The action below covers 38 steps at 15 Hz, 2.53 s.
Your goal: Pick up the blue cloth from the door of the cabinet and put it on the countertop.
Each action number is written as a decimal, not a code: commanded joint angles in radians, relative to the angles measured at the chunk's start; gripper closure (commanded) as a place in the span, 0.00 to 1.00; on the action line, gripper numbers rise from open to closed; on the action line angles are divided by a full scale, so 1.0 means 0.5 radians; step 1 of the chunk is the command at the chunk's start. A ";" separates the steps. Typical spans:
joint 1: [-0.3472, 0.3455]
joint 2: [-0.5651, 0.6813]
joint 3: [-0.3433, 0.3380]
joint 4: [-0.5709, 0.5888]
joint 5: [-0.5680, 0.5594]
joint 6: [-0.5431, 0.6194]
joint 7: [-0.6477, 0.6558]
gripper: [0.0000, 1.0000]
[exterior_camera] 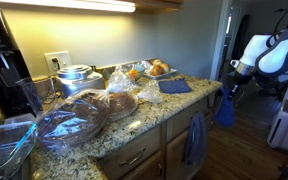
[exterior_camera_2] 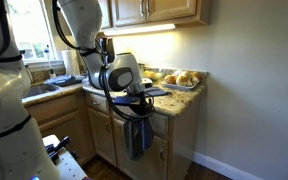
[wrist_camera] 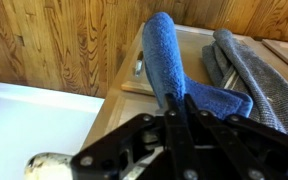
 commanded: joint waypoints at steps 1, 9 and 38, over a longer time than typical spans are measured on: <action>0.192 -0.343 -0.208 -0.030 0.022 -0.301 -0.019 0.91; 0.415 -0.543 -0.356 0.189 -0.037 -0.489 -0.129 0.92; 1.248 0.195 -0.882 0.960 -0.089 -0.521 -0.356 0.02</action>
